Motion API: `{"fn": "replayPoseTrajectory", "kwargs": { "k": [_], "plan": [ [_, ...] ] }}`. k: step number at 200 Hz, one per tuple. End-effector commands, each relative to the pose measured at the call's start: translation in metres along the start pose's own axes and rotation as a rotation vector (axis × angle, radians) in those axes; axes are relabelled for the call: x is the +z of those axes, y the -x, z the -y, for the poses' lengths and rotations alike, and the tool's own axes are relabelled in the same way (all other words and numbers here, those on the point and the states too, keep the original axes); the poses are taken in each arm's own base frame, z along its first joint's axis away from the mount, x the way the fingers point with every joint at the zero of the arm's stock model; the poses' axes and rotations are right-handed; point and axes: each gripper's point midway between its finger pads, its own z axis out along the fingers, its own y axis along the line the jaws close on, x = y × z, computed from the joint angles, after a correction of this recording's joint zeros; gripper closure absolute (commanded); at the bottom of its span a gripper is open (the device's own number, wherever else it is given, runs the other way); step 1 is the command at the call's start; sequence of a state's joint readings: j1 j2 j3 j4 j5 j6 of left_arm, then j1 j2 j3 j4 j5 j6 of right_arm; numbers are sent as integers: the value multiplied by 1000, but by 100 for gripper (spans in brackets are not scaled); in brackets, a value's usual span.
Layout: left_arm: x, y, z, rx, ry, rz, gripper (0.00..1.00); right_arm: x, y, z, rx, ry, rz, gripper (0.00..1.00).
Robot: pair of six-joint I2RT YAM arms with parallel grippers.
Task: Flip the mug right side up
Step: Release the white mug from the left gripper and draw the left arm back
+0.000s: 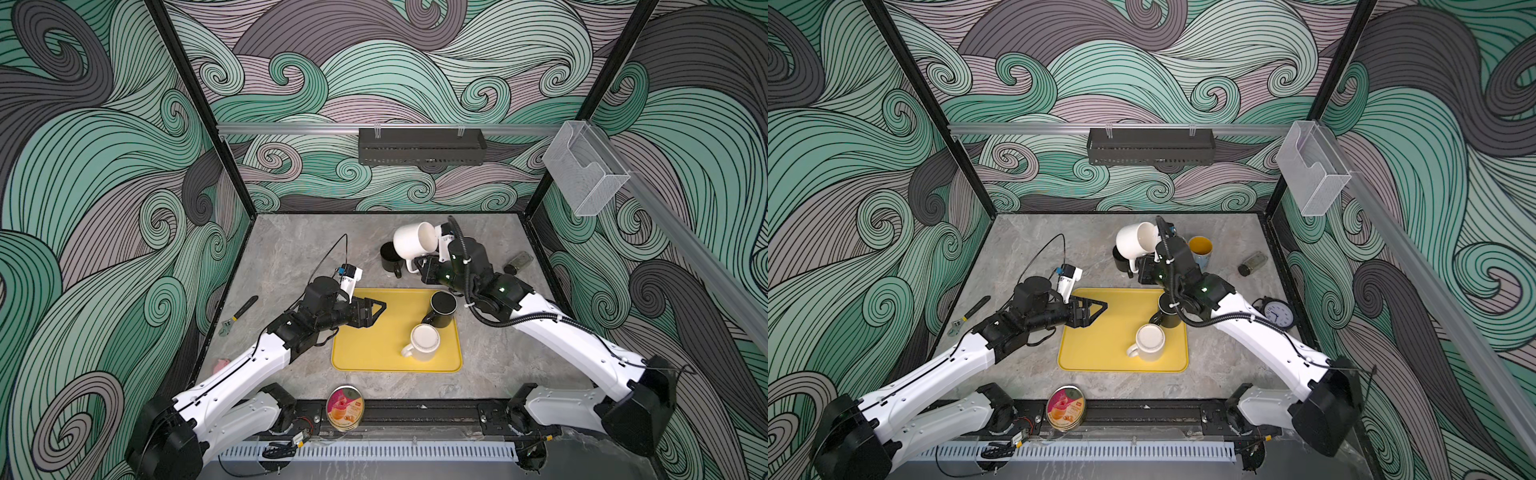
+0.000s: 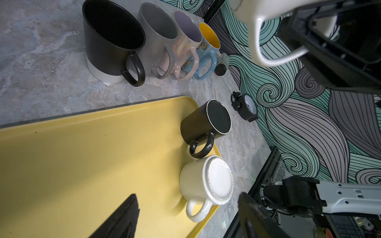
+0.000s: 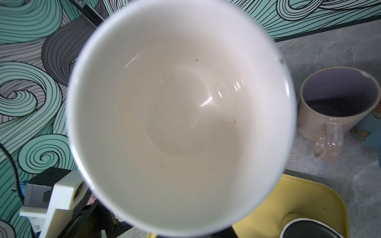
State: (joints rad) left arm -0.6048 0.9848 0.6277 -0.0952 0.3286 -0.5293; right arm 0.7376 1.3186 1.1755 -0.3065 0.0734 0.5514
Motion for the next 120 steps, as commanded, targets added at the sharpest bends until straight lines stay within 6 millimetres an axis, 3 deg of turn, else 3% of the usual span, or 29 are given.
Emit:
{"fn": "replayPoseTrajectory", "kwargs": {
  "k": [1,120],
  "plan": [
    [-5,4,4,2,14,-17,23,-3,25,-17,-105,-37,53,100],
    [-28,-6,-11,-6,69,69,24,91,11,-64,-361,-162,-186,100]
  ]
}}
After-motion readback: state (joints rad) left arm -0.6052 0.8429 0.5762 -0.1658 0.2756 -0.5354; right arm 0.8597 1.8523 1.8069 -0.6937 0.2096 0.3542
